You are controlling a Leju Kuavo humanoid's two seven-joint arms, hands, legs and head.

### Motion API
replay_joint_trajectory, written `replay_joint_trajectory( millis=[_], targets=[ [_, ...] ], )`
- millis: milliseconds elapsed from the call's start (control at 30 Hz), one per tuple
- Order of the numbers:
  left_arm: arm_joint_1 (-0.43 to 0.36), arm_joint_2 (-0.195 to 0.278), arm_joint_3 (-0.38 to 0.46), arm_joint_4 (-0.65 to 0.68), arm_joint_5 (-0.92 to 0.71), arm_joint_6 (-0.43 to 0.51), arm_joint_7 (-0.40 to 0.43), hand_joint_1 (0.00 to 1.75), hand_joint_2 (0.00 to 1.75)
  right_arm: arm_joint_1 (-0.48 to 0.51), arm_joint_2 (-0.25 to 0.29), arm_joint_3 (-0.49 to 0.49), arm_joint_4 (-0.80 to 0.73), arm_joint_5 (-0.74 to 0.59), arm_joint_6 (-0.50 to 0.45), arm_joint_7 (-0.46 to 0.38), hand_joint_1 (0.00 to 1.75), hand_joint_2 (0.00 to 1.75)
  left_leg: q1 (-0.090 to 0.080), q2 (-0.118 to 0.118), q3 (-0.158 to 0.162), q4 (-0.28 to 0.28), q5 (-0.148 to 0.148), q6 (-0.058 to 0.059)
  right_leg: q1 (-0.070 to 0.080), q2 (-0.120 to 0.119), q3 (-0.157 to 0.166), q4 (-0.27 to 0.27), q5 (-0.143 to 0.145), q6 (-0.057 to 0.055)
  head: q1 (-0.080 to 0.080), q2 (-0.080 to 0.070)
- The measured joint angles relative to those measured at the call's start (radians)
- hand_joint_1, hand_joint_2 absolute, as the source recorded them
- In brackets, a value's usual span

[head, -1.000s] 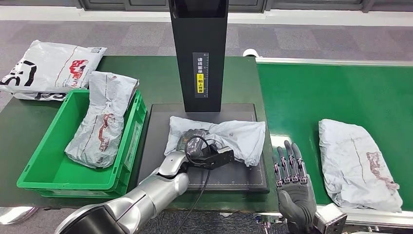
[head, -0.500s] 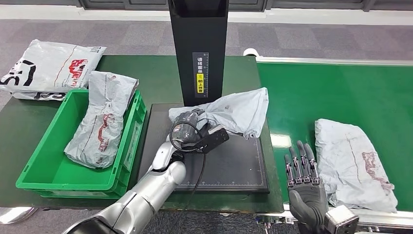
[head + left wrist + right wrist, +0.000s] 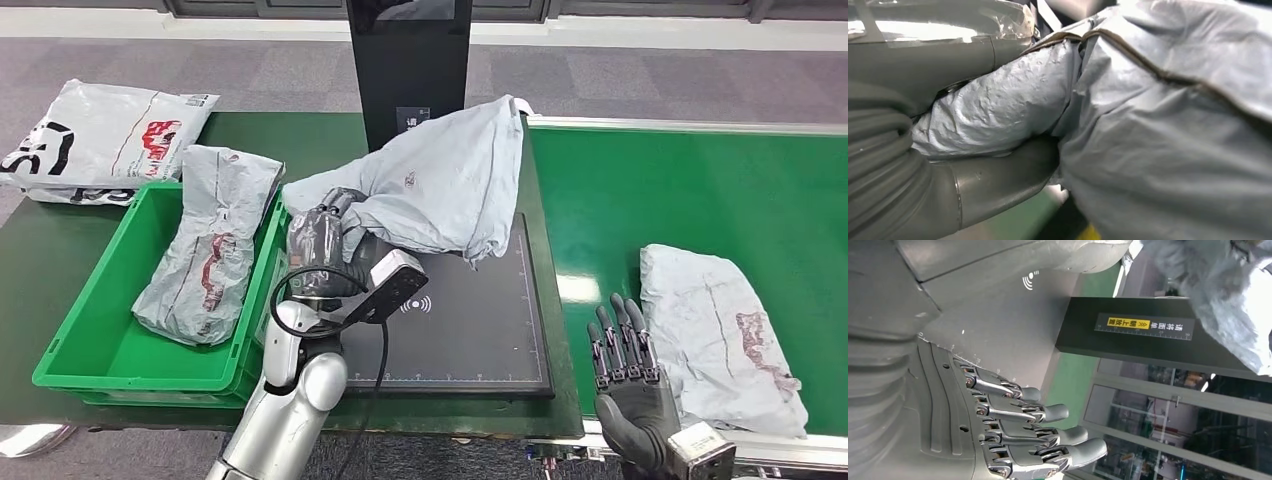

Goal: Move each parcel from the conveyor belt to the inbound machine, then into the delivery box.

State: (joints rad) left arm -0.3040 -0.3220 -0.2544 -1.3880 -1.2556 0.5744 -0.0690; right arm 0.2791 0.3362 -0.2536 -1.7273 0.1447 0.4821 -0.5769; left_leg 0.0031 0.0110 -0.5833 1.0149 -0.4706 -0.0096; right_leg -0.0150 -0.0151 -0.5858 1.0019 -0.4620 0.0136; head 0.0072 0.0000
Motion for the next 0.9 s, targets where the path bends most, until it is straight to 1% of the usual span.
replay_joint_trajectory(
  millis=[67,133,233,367,533,633,700,733,833,867,900],
  targets=[
    [0.021,0.006,0.013,-0.065,-0.120,0.065,0.061,1.75,1.75,0.000,0.000,0.000,0.000,0.006,-0.001,0.000,0.00,1.75,0.000,0.001,0.000,0.000,0.000,0.000,0.000,0.001,0.000,0.000,0.000,0.000,0.000,0.000],
    [0.043,0.013,0.027,-0.141,-0.216,0.109,0.118,1.75,1.75,-0.001,0.000,0.000,0.000,0.013,-0.004,0.000,0.00,1.75,0.000,0.000,0.000,0.000,0.000,0.000,0.000,0.001,0.000,0.000,0.000,0.000,0.000,0.000],
    [0.072,0.024,0.040,-0.237,-0.286,0.123,0.166,1.75,1.75,-0.009,0.000,0.000,0.002,0.021,-0.010,0.000,0.00,1.75,0.000,-0.001,0.000,0.000,0.000,0.000,0.000,0.000,0.000,0.000,0.000,0.000,0.000,0.000],
    [0.088,0.032,0.045,-0.313,-0.307,0.123,0.182,1.75,1.75,-0.019,0.000,0.000,0.002,0.025,-0.014,0.000,0.00,1.75,0.000,-0.001,0.000,0.000,0.000,0.000,0.000,0.000,0.000,0.000,0.000,0.000,0.000,0.000],
    [0.092,0.039,0.052,-0.356,-0.309,0.123,0.173,1.75,1.75,-0.021,0.000,0.000,0.002,0.023,-0.017,-0.001,0.00,1.75,0.000,-0.001,0.000,0.000,0.000,0.000,0.000,0.000,0.000,0.000,0.000,0.000,0.000,0.000],
    [0.070,0.042,0.073,-0.361,-0.309,0.123,0.148,1.75,1.75,-0.018,0.000,0.000,0.002,0.017,-0.020,-0.002,0.00,1.75,0.000,-0.001,0.001,0.000,0.000,0.000,0.000,0.000,0.000,0.000,0.000,0.000,0.000,0.000],
    [0.034,0.050,0.100,-0.353,-0.310,0.116,0.143,1.75,1.75,-0.016,0.000,0.000,0.002,0.013,-0.019,-0.002,0.00,1.75,0.000,0.000,0.001,0.000,0.000,-0.001,0.000,0.000,0.000,0.000,0.000,0.000,0.000,0.000],
    [0.011,0.059,0.115,-0.343,-0.310,0.106,0.153,1.75,1.75,-0.016,0.000,0.000,0.002,0.012,-0.019,-0.002,0.00,1.75,0.000,0.000,0.001,0.000,0.000,-0.001,0.000,0.000,0.000,0.000,0.000,0.000,0.000,0.000],
    [-0.053,0.102,0.148,-0.306,-0.311,0.068,0.216,1.75,1.75,-0.016,0.000,0.000,0.002,0.011,-0.019,-0.002,0.00,1.75,0.000,0.000,0.002,0.000,0.001,-0.002,0.000,0.001,0.000,0.001,0.000,-0.001,0.000,0.000],
    [-0.072,0.120,0.152,-0.291,-0.311,0.053,0.255,1.75,1.75,-0.016,0.000,0.000,0.002,0.011,-0.018,-0.002,0.00,1.75,0.000,0.001,0.002,0.000,0.001,-0.002,0.000,0.001,-0.001,0.001,0.000,-0.001,0.000,0.000],
    [-0.099,0.143,0.147,-0.269,-0.312,0.034,0.318,1.75,1.75,-0.017,0.000,0.000,0.002,0.011,-0.017,-0.002,0.00,1.75,0.001,0.000,0.002,0.000,0.001,-0.002,0.000,0.001,-0.001,0.001,0.000,-0.001,0.000,0.000]
  ],
)
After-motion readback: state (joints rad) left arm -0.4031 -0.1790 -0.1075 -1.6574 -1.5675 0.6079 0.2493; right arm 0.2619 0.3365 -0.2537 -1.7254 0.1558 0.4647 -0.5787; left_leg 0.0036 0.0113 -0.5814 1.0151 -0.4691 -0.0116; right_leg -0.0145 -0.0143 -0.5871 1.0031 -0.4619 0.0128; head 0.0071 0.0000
